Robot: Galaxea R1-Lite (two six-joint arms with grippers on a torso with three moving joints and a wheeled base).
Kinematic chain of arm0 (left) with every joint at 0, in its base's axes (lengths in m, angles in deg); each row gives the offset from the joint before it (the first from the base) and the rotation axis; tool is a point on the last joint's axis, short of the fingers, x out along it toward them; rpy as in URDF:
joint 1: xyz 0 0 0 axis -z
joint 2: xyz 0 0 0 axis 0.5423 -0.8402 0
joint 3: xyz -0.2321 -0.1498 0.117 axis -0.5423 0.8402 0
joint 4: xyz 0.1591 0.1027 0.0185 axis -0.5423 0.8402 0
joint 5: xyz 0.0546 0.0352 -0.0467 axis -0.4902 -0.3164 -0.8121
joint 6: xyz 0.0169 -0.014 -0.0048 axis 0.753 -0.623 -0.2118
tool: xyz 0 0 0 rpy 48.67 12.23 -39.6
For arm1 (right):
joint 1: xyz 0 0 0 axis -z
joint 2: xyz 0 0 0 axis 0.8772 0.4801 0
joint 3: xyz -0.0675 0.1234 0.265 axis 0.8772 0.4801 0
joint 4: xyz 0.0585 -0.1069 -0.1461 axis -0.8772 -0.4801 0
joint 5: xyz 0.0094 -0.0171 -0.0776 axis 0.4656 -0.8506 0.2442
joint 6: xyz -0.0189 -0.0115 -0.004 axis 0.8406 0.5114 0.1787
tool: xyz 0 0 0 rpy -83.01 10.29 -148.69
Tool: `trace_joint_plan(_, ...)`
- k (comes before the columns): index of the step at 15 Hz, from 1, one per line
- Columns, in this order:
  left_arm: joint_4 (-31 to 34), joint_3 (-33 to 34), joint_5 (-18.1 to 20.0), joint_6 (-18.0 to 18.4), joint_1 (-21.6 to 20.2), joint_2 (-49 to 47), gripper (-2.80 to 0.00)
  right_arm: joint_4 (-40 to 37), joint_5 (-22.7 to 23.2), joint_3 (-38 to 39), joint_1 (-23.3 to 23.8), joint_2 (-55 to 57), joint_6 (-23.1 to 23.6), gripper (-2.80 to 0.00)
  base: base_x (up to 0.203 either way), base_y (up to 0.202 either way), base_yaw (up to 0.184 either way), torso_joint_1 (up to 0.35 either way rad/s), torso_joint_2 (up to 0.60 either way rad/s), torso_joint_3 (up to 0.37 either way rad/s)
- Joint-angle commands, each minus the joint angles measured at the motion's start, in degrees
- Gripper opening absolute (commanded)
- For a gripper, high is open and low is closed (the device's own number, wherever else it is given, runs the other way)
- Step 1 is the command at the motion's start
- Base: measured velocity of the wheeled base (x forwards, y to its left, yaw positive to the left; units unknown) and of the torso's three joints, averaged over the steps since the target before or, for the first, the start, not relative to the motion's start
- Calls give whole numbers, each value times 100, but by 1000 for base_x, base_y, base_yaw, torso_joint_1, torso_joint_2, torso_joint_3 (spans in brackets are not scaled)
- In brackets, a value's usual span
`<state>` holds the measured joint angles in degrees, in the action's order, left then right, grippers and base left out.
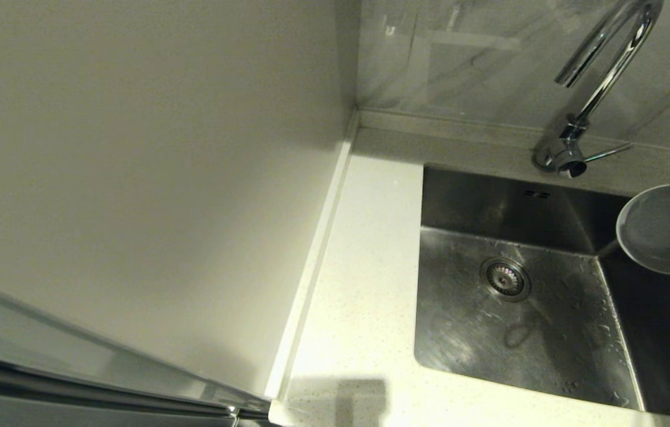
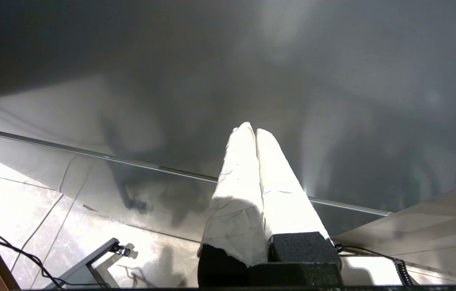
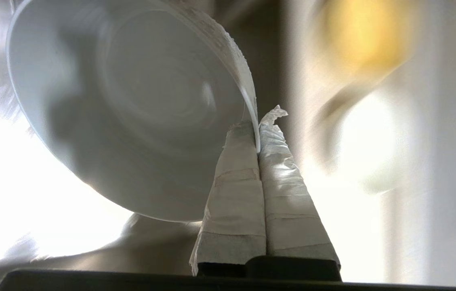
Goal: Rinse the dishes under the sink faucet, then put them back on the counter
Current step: Put a bowl back to the table from the sink
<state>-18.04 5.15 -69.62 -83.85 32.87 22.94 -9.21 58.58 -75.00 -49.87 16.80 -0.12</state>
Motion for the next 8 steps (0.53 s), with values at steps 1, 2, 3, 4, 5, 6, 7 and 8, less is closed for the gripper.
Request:
trace_joint_plan(1,-4,0,0,-2,-2,18,-280,1431,3,492,55,-938,1218,-280,0,0,0,0,0,0)
trace_joint_plan(2,-4,0,-6,-2,4,18,-280,2542,42,907,59,-1063,1875,-280,0,0,0,0,0,0)
trace_joint_plan(3,-4,0,2,-2,-2,18,-280,3626,109,1357,62,-1156,2480,-280,0,0,0,0,0,0)
trace_joint_plan(4,-4,0,0,-2,-2,18,-280,4619,221,1912,65,-1253,3066,-280,0,0,0,0,0,0)
trace_joint_plan(5,-4,0,1,-2,4,18,-280,5406,361,2449,61,-1348,3527,-280,0,0,0,0,0,0)
trace_joint_plan(6,-4,0,-6,-2,-2,18,-280,6085,461,2928,26,-1405,3787,-280,0,0,0,0,0,0)
trace_joint_plan(7,-4,0,2,-2,-2,18,-280,6974,509,3429,-42,-1400,3942,-280,0,0,0,0,0,0)
trace_joint_plan(8,-4,0,-6,-2,0,18,-280,7842,468,3818,-83,-1298,4023,-280,0,0,0,0,0,0)
